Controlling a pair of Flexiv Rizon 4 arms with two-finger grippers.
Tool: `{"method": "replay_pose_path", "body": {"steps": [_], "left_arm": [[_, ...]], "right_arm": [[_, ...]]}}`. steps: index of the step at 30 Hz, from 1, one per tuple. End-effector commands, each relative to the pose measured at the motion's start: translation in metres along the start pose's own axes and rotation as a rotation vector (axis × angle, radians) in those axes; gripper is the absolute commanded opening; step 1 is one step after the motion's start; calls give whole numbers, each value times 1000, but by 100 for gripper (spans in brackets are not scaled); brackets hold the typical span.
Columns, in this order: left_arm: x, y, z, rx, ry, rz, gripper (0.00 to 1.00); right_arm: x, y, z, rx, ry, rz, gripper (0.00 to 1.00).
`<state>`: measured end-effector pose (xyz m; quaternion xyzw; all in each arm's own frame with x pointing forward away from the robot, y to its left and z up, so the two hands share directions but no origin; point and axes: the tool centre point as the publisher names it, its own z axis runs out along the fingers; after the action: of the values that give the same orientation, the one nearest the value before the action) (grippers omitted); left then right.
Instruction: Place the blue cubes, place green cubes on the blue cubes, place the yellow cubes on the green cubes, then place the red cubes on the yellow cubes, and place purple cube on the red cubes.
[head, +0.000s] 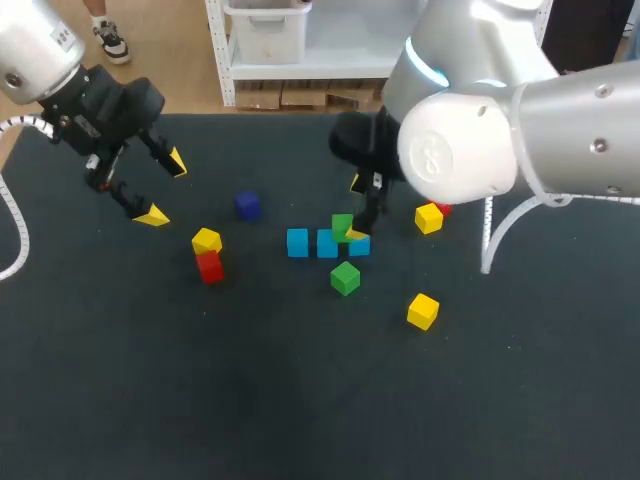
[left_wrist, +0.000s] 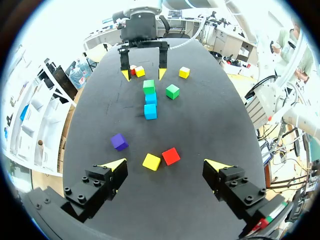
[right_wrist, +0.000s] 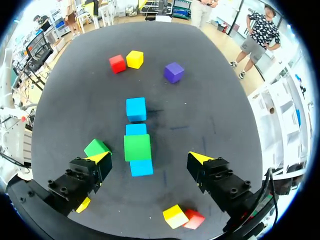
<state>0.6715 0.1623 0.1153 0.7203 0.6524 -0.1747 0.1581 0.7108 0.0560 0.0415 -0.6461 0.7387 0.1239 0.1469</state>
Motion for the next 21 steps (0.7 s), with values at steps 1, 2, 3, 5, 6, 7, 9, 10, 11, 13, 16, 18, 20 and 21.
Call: {"method": "replay_pose_path", "body": {"steps": [1, 2, 3, 5, 6, 7, 9, 10, 11, 13, 16, 18, 20, 21], "left_arm": [[1, 1, 0, 2, -2, 3, 100], [1, 1, 0, 2, -2, 3, 100], [1, 1, 0, 2, -2, 3, 100], [1, 1, 0, 2, -2, 3, 100], [1, 1, 0, 2, -2, 3, 100], [1, 1, 0, 2, -2, 3, 100], [1, 1, 0, 2, -2, 3, 100], [1, 1, 0, 2, -2, 3, 100], [1, 1, 0, 2, -2, 3, 100], [1, 1, 0, 2, -2, 3, 100], [1, 1, 0, 2, -2, 3, 100], [1, 1, 0, 2, -2, 3, 100], [1, 1, 0, 2, -2, 3, 100], [1, 1, 0, 2, -2, 3, 100]], "right_arm": [[22, 9, -21, 27, -50, 6, 100], [25, 9, -24, 27, -60, 10, 100], [28, 8, -27, 26, -72, 13, 100], [36, 8, -32, 28, -88, 17, 100], [39, 8, -34, 29, -98, 19, 100], [43, 8, -36, 28, -110, 24, 100], [49, 7, -39, 20, -137, 27, 100], [52, 7, -40, 15, -150, 27, 100], [55, 7, -41, 11, -163, 28, 100], [61, 7, -44, 6, -185, 28, 100], [71, 8, -48, 1, -208, 31, 100], [77, 9, -50, 1, -220, 38, 100], [83, 10, -53, 0, -235, 40, 100], [86, 10, -54, 1, -244, 41, 100]]}}
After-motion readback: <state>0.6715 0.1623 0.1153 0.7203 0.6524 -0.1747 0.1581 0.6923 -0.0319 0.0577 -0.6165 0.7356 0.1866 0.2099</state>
